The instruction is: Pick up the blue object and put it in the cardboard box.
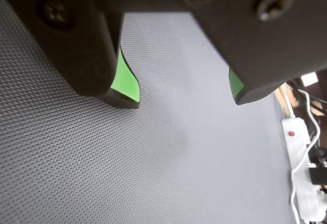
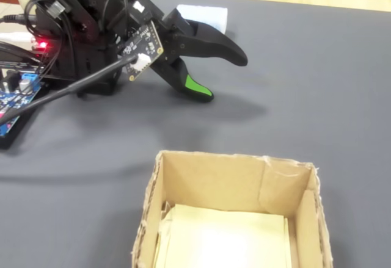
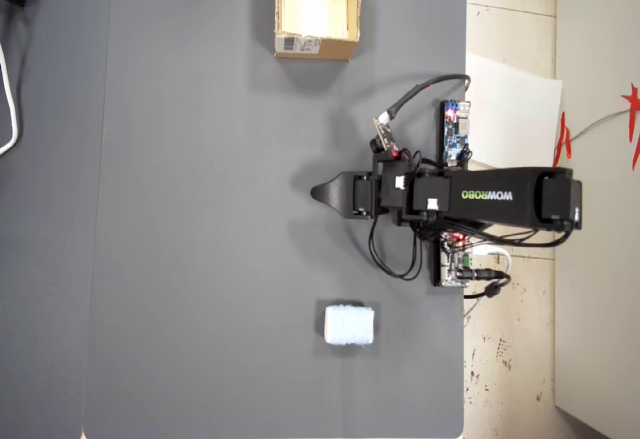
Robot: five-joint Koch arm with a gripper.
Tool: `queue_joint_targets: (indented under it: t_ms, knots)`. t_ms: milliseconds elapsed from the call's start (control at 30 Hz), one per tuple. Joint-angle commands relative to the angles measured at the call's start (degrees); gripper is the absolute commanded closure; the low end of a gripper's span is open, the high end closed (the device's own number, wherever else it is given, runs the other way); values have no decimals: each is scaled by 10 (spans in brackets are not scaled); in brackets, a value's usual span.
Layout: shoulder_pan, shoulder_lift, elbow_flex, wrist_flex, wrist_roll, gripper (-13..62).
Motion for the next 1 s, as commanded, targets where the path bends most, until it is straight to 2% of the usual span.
queue_joint_targets:
  t_ms: [0,367,967]
  knots:
    - [-8,48,19,22,39,157]
    - [-11,48,13,28,54,157]
    - [-53,48,-108,238,184,157]
